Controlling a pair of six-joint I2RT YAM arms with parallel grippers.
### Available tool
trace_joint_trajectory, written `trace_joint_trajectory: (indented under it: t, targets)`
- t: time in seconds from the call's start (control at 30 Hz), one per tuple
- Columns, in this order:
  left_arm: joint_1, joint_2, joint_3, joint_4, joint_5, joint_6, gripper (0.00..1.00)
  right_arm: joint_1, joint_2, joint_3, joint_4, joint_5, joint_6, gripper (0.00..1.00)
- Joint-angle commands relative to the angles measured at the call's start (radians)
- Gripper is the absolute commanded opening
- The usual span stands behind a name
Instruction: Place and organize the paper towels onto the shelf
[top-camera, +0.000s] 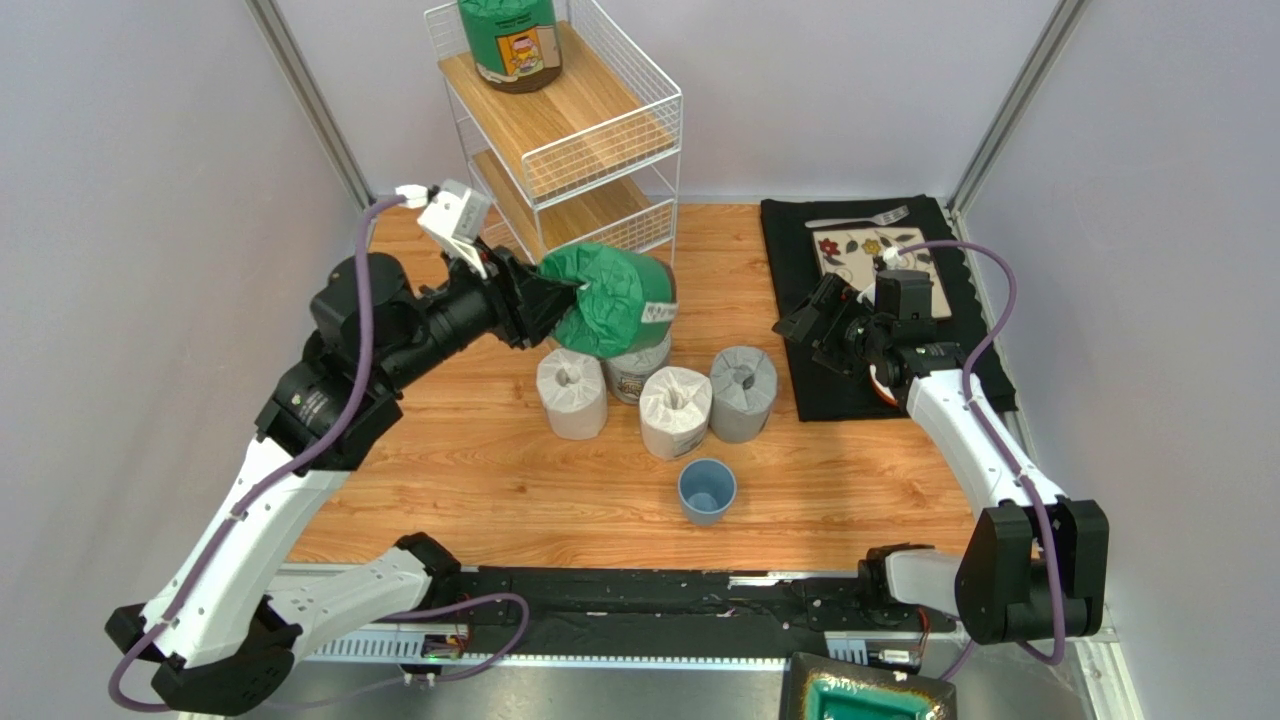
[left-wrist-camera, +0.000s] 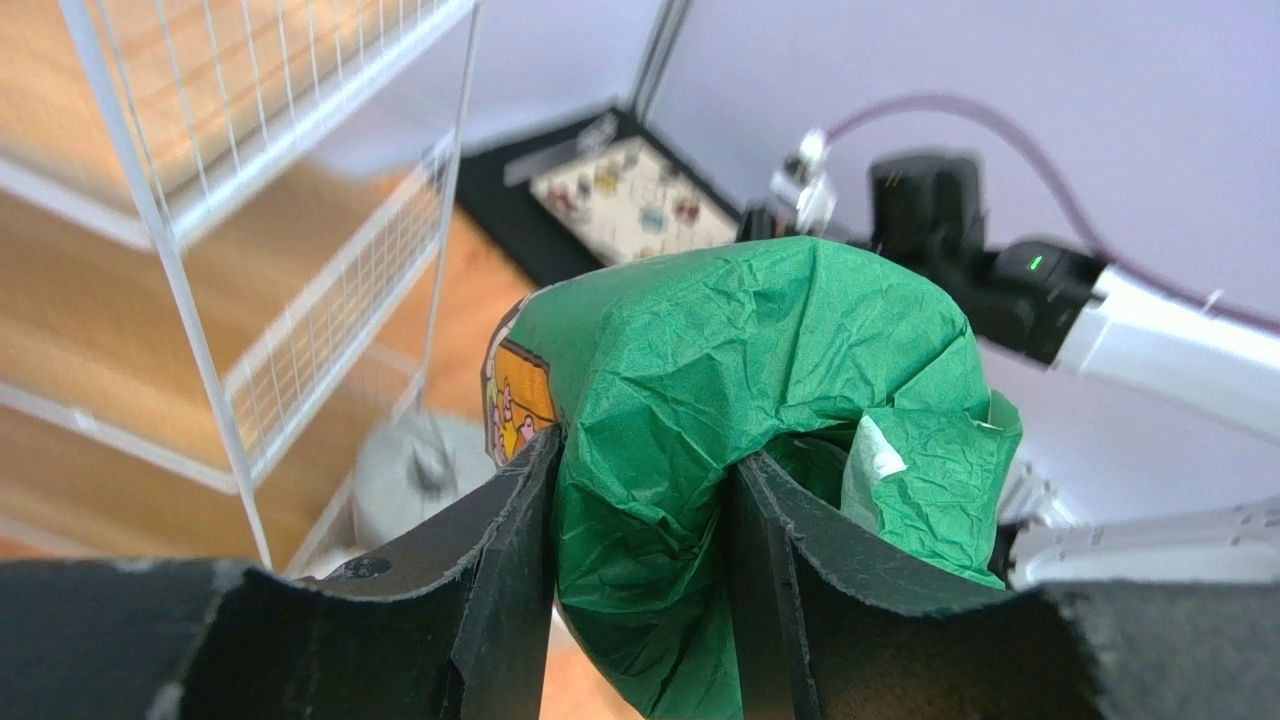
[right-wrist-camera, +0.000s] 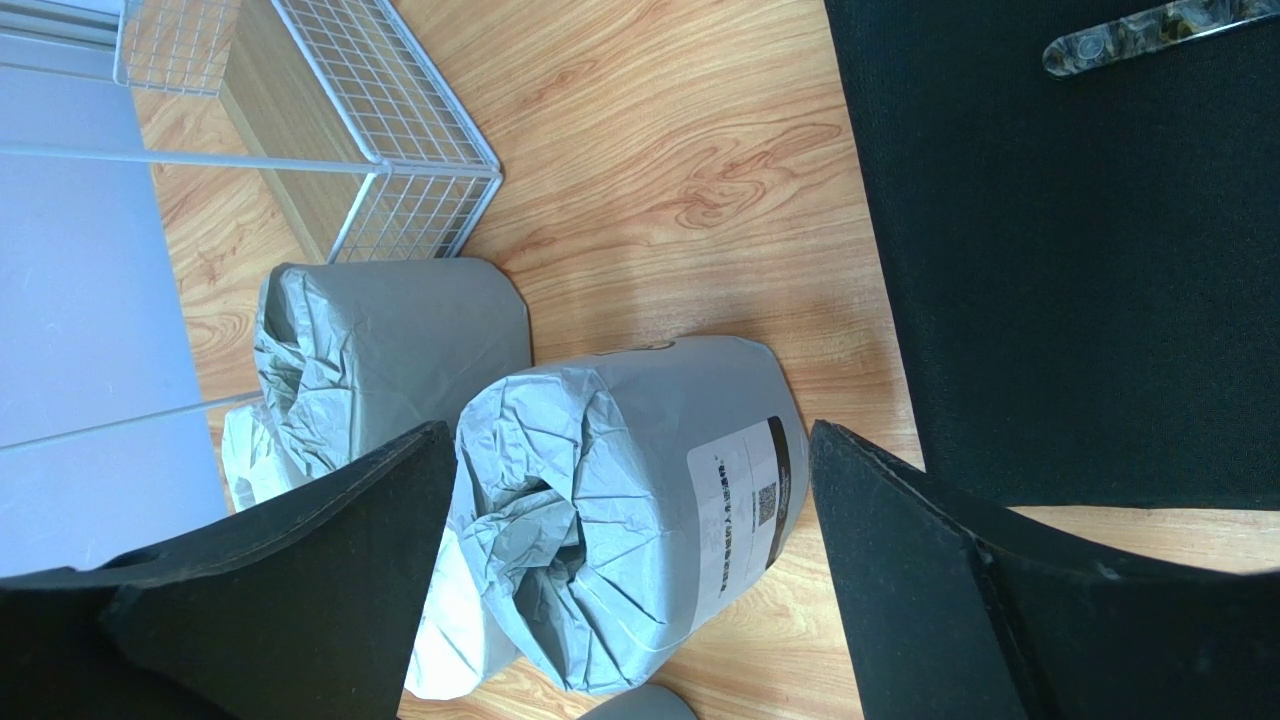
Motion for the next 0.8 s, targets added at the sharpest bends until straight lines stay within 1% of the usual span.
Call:
trace_joint_trajectory:
  t: [0.0,0.07,0.1,0.27,0.4,0.53,0.6,0.63,0.73,0.77]
  targets:
    - [-0.003,-0.001,0.080,0.256,0.010,0.087,0.47,0.004,-0.019,0.013,-0.010,-0.006,-0.004,0.91]
    - [-0.004,0.022,0.113,0.322,-0.002,0.120,0.47,0.003,-0.019,0.010,-0.010,-0.011,-0.003,0.91]
    - [-0.004,0.037,0.163,0.329,-0.009,0.131,0.47,0.004,-0.019,0.010,-0.010,-0.015,-0.001,0.91]
    - [-0.004,0.160,0.299,0.395,-0.033,0.208,0.47,0.004,-0.027,0.001,-0.009,-0.017,0.005,0.91]
    - [-0.004,0.267,0.476,0.412,-0.077,0.292,0.47,0.004,-0.038,-0.002,-0.009,-0.017,0.008,0.91]
    - [-0.003,0.344,0.557,0.468,-0.156,0.376,0.47,0.004,-0.045,-0.005,-0.010,-0.020,0.011,0.91]
    - [0.006,0.384,0.593,0.496,-0.156,0.398,0.47,0.003,-0.048,-0.007,-0.012,-0.020,0.013,0.91]
    - [0.012,0.395,0.603,0.498,-0.183,0.398,0.47,0.004,-0.051,-0.007,-0.012,-0.021,0.013,0.91]
    - [0.065,0.428,0.610,0.551,-0.183,0.389,0.47,0.003,-0.055,-0.009,-0.013,-0.021,0.011,0.91]
    - [0.101,0.433,0.609,0.568,-0.182,0.377,0.47,0.004,-0.055,-0.009,-0.015,-0.021,0.011,0.91]
